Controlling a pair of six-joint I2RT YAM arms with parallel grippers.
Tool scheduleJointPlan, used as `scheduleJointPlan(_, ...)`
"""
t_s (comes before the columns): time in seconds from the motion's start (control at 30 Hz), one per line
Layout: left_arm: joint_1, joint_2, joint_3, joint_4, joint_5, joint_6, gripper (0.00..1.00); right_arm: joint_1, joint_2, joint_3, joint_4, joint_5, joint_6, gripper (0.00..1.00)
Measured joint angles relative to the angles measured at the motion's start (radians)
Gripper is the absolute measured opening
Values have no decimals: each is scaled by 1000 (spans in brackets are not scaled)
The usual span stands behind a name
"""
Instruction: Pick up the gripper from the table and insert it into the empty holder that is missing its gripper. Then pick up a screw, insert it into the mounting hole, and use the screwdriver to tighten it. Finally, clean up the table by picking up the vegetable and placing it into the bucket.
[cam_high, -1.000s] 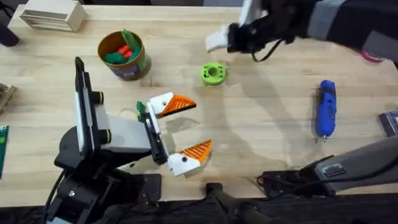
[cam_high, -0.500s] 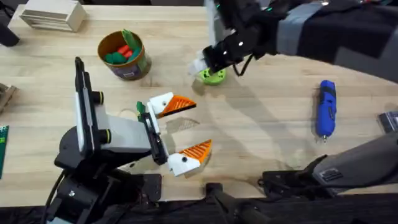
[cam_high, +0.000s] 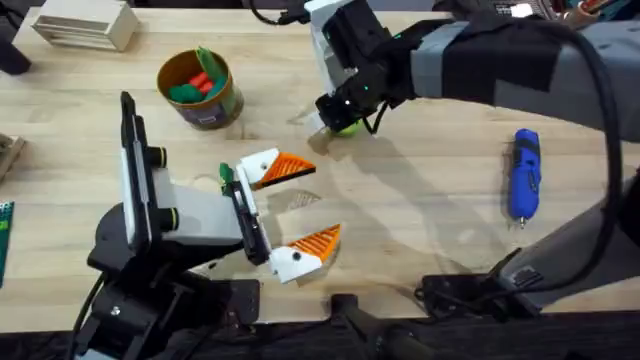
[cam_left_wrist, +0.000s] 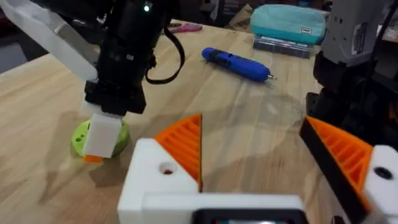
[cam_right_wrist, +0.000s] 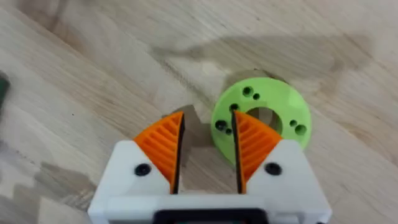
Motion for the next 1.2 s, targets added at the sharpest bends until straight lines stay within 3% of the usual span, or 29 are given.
scheduleJointPlan(0.17,0,0,0,0,0,0,987,0,11,0,1,7,0,406)
scheduleJointPlan(0.3,0,0,0,0,0,0,987,0,18,2,2,20,-4,154)
scheduleJointPlan(0.4,0,0,0,0,0,0,987,-4,20,4,5,33,-4,23)
scheduleJointPlan(0.87,0,0,0,0,0,0,987,-6,-15,7,-43,36,-4,7)
scheduleJointPlan(1.2,0,0,0,0,0,0,987,-5,-250,71,-148,21,-4,7)
